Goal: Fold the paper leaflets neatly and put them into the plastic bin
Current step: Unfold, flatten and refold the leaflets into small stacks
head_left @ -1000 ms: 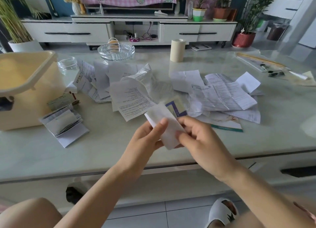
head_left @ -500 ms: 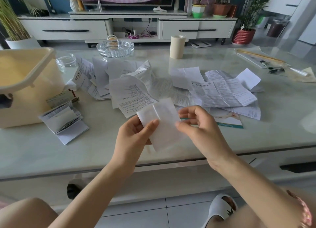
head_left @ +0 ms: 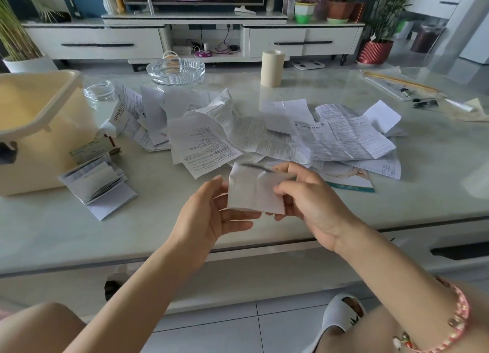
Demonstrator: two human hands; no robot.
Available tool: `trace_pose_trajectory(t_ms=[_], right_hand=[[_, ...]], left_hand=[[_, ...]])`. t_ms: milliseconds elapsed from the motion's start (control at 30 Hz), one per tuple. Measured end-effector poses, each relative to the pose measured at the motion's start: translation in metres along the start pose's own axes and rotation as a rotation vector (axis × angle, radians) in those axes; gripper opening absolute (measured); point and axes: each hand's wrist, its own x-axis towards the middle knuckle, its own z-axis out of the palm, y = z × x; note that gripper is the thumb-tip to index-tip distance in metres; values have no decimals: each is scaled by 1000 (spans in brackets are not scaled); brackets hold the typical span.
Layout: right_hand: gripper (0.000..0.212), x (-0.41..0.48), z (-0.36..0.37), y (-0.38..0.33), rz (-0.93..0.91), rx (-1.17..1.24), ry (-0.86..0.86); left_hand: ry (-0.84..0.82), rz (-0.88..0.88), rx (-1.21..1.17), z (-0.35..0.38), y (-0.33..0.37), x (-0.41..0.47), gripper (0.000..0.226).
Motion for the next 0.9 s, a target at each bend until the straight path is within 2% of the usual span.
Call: trace_pose_trajectory(t_ms=[133,200,267,333,433,567,667,800,900], right_hand=[[44,0,1,4,-148,-140,16],[46,1,4,6,-222,-205,28],[47,0,8,7,-268,-257,27],[46,0,11,6,-260,-266,1],[38,0,15,0,-161,-143,-54],[15,6,23,1,-148,-118,-108],[19,14,32,6,-159,-182,-114],[24,25,49,6,-144,-170,-36],[24,36,65,8,-118,-115,-48]], left_hand=[[-107,-131,88,-3,3,-1,56],[-96,-89,175,-4,2,-2,49],[-49,9,242,-5,0,-3,32],[14,106,310,-8,-3,-3,22],[131,261,419,-13,-3,-3,17],[211,427,533,-18,0,-4,17],[249,429,557,-27,2,-4,20],[257,378,617,-42,8,-4,17],[303,335,614,-59,15,-6,17]])
